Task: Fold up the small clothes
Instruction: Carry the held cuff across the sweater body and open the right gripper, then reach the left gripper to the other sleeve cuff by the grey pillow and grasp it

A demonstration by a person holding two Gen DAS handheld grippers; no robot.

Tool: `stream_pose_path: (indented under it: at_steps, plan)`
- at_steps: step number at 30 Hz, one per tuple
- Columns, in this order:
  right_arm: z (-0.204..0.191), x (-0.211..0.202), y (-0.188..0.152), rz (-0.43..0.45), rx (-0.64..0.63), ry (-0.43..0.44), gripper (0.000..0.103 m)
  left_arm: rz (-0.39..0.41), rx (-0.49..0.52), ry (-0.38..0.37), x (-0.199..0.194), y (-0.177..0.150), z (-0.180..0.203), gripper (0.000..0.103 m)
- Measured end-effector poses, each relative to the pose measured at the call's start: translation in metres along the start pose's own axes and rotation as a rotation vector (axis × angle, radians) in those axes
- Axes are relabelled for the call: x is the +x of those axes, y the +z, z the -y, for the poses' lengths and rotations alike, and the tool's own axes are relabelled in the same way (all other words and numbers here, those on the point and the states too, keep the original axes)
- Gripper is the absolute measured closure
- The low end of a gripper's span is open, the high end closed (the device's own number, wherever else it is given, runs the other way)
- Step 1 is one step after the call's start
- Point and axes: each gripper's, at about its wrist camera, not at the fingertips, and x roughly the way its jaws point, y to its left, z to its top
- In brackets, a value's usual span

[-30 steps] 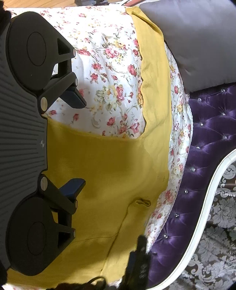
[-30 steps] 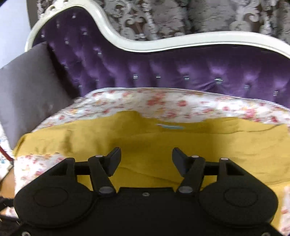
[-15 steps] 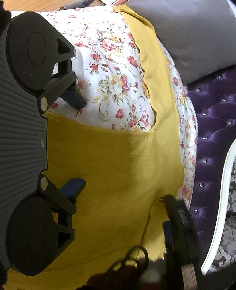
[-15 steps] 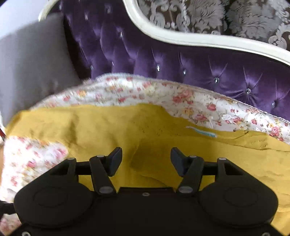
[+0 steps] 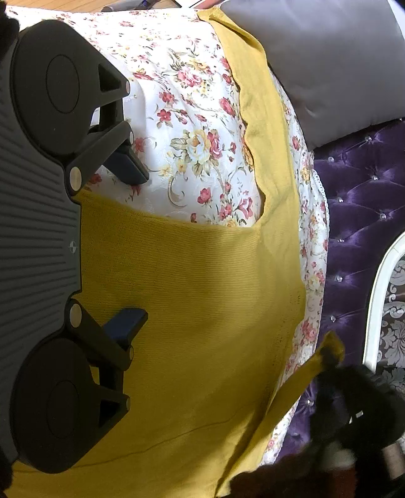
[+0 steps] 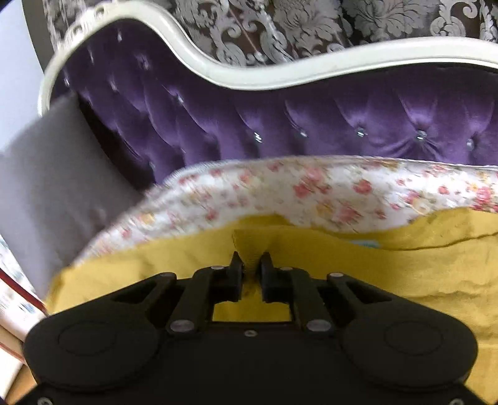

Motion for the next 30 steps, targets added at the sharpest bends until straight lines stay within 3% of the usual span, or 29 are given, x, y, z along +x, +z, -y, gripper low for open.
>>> stream_pose_path:
  at_steps: [5, 9, 12, 13, 17, 23, 26, 28, 30]
  plan:
    - [-0.027, 0.029, -0.008, -0.064, -0.027, 0.028, 0.081, 0.001, -0.002, -0.002, 0.0, 0.0, 0.0, 0.016]
    - [-0.035, 0.046, -0.023, -0.156, -0.045, 0.093, 0.07, 0.002, -0.001, -0.001, 0.0, -0.001, -0.001, 0.016]
    - [-0.026, 0.02, -0.025, -0.091, -0.045, 0.134, 0.032, 0.003, -0.004, -0.004, 0.0, -0.001, -0.001, 0.016]
    - [-0.019, 0.007, -0.024, -0.05, -0.054, 0.128, 0.024, 0.003, -0.004, -0.004, -0.001, -0.001, -0.001, 0.016]
    - [0.025, -0.027, -0.02, 0.02, -0.076, -0.053, 0.024, 0.005, -0.005, -0.002, -0.001, -0.001, -0.001, 0.016]
    - [0.112, -0.04, -0.031, -0.001, 0.03, -0.386, 0.024, 0.006, -0.01, 0.001, -0.001, -0.001, -0.001, 0.016]
    - [0.131, -0.035, -0.044, -0.027, 0.032, -0.48, 0.024, 0.006, -0.011, -0.002, 0.0, -0.001, -0.001, 0.014]
    - [0.129, -0.034, -0.054, -0.007, -0.004, -0.496, 0.023, -0.008, 0.001, -0.006, 0.001, 0.002, 0.0, 0.013]
    - [0.122, -0.032, -0.06, 0.012, -0.048, -0.526, 0.016, -0.027, 0.008, -0.012, 0.001, 0.007, -0.001, 0.014]
